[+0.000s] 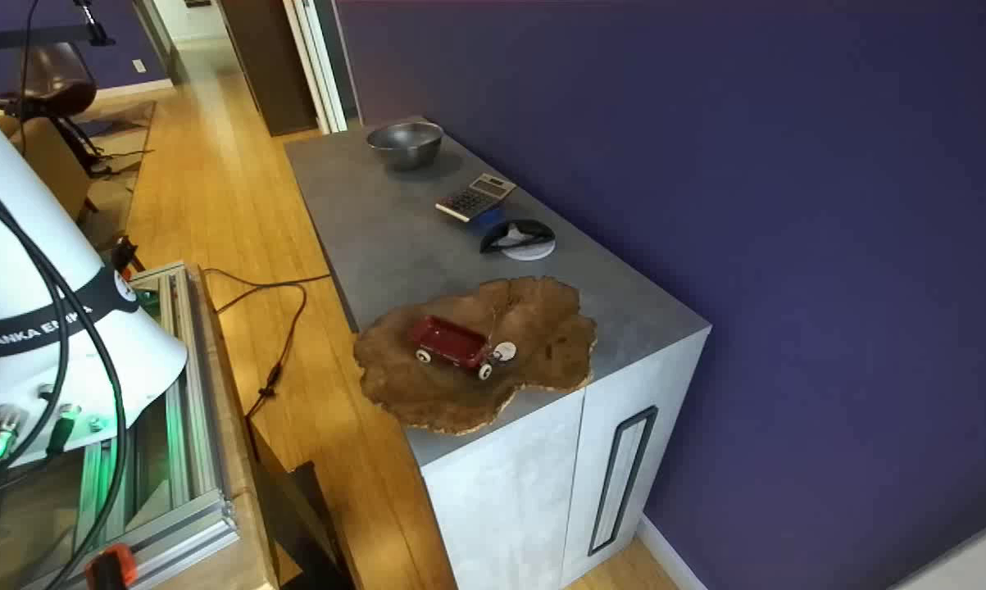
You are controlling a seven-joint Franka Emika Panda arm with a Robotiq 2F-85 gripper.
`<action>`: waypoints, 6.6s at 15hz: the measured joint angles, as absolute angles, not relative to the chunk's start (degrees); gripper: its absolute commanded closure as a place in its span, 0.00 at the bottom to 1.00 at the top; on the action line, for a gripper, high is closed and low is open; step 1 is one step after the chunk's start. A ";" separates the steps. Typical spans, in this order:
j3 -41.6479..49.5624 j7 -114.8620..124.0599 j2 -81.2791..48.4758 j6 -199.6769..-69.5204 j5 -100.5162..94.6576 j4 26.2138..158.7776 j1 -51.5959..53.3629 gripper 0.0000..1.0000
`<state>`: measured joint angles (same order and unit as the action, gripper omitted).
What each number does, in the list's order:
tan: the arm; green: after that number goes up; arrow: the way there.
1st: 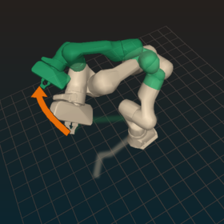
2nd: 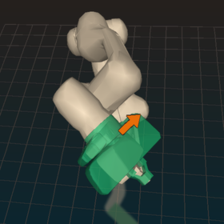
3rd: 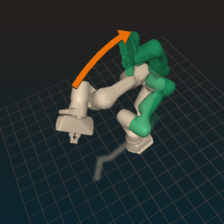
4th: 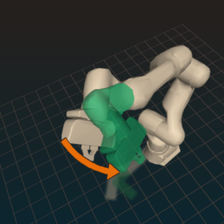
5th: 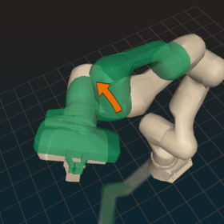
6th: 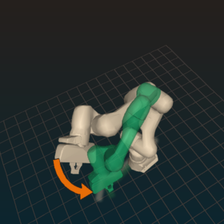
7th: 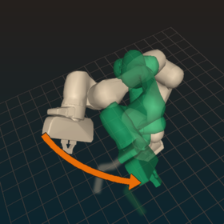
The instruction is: Remove the wagon from the brown bowl
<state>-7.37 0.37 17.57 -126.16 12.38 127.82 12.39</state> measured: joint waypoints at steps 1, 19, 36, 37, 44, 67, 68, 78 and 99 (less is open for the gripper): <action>-7.37 0.37 17.57 -126.16 12.38 127.82 12.39 0.00; -2.92 13.96 9.29 -138.94 8.30 142.76 -0.52 0.00; -0.59 34.86 7.08 -146.81 -1.98 156.25 -8.31 0.00; 1.15 34.67 5.80 -146.50 -1.48 155.68 -9.35 0.00; 8.24 22.35 -2.72 -145.72 12.93 152.96 -11.31 0.00; 4.53 11.68 -17.19 -166.02 31.36 149.61 -12.60 1.00; 4.88 11.68 -17.23 -166.01 31.27 149.62 -12.60 1.00; 8.97 11.28 -14.10 -163.37 23.88 150.77 -12.01 1.00; -7.64 25.22 3.98 -157.02 -2.55 156.33 4.96 0.96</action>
<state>-7.64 25.22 3.98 -157.02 -2.55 156.33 4.96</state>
